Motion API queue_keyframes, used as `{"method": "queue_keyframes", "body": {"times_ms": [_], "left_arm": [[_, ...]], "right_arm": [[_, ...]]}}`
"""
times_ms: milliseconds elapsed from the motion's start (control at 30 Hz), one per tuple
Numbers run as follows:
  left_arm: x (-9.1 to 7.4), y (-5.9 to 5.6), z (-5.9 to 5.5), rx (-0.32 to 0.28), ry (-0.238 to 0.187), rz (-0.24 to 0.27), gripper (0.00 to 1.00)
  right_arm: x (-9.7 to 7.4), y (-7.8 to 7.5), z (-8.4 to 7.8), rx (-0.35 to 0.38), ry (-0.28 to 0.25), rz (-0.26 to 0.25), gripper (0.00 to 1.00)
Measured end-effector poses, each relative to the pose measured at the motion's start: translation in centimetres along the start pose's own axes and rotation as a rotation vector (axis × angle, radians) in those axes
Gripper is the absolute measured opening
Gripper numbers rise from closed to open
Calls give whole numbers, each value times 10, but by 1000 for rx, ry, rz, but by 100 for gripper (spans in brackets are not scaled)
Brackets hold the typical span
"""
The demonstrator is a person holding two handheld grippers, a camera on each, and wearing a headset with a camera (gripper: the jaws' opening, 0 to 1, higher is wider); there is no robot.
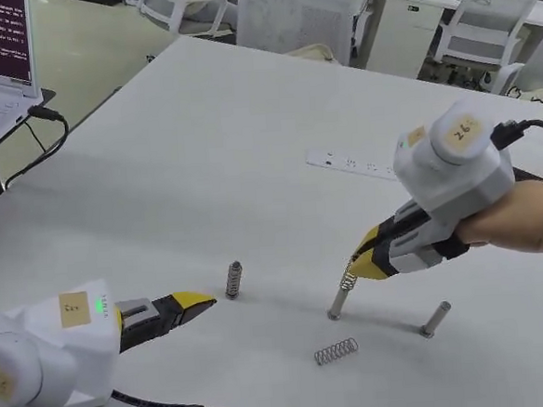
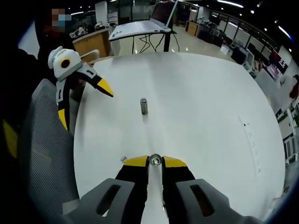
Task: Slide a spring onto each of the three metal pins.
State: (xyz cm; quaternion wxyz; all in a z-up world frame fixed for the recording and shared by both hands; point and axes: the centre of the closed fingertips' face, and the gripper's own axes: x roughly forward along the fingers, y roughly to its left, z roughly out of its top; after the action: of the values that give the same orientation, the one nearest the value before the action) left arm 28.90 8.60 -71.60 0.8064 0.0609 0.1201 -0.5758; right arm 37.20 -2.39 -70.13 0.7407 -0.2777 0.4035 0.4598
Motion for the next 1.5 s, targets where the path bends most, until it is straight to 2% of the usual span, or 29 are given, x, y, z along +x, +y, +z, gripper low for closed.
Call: {"method": "queue_keyframes", "body": {"times_ms": [533, 1133, 1500], "left_arm": [[-1, -1, -2, -5, 6, -4, 74], [-2, 1, -3, -6, 14, 2, 72], [-2, 1, -4, -7, 18, 5, 72]], "right_arm": [[7, -2, -6, 18, 0, 5, 7], [33, -3, -19, 63, -8, 23, 8], [44, -5, -25, 82, -24, 16, 8]]}}
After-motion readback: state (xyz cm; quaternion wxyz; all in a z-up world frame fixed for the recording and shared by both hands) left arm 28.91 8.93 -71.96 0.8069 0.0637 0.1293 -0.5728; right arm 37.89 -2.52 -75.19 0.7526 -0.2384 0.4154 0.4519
